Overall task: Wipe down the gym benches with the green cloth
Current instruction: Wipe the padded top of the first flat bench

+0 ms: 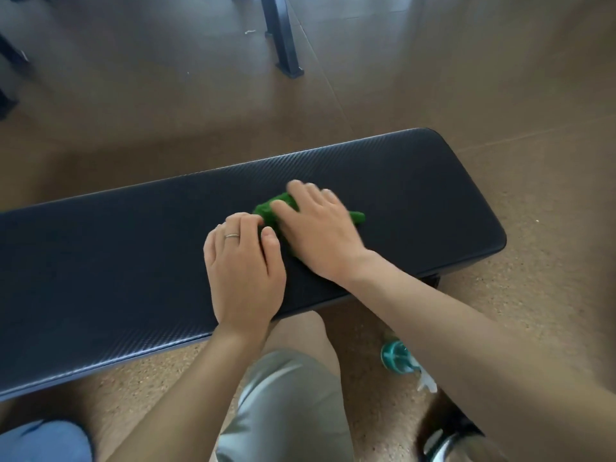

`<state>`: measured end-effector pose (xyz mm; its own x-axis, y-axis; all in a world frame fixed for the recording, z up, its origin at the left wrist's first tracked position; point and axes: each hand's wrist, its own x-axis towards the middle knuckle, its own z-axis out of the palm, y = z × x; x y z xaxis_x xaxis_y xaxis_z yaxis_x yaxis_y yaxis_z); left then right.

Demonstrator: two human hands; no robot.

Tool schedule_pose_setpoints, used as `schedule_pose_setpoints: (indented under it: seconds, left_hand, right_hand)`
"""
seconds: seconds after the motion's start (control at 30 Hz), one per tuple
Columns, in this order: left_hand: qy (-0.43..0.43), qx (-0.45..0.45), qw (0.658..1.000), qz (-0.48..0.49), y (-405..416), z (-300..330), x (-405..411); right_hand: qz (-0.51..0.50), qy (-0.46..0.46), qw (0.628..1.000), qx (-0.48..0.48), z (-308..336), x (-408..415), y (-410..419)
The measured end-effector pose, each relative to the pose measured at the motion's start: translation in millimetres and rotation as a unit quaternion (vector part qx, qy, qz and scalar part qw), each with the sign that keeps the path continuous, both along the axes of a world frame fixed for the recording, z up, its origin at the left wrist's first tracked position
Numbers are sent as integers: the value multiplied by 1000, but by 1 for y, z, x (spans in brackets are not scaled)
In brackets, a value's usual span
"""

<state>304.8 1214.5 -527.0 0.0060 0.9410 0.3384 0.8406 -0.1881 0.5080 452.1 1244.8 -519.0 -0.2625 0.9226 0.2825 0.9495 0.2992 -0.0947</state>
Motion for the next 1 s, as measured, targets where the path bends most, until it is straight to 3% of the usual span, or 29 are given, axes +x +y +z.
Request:
schedule_pose_setpoints:
  seconds: [0.07,0.17,0.3,0.43,0.6,0.7,0.87,1.0]
  left_hand:
    - [-6,2,1000,25,0,0,-1]
    - [19,14,999,20,-2,-1,0]
    - [43,9,999,5,-2,-2,2]
    - [54,-2,999,-4,-1,-2,2]
    - [64,7,998,-18,-1,-1,4]
    - [1,27,1000,-13,-2,6,4]
    - [-195,76,975,76,4,31,-18]
    - [-193,80,974,86,14,56,-32]
  right_hand:
    - [35,0,999,11,1,-14,30]
    - [-7,3,1000,26,2,3,68]
    - [-137,21,988,69,-4,81,77]
    - [-301,11,952,47,-6,177,36]
    - [-380,13,924,44,-7,168,6]
    - [-328,34,943,53,-8,111,10]
    - [-110,75,991,27,-6,-26,2]
    - [35,69,997,-17,-7,-84,-37]
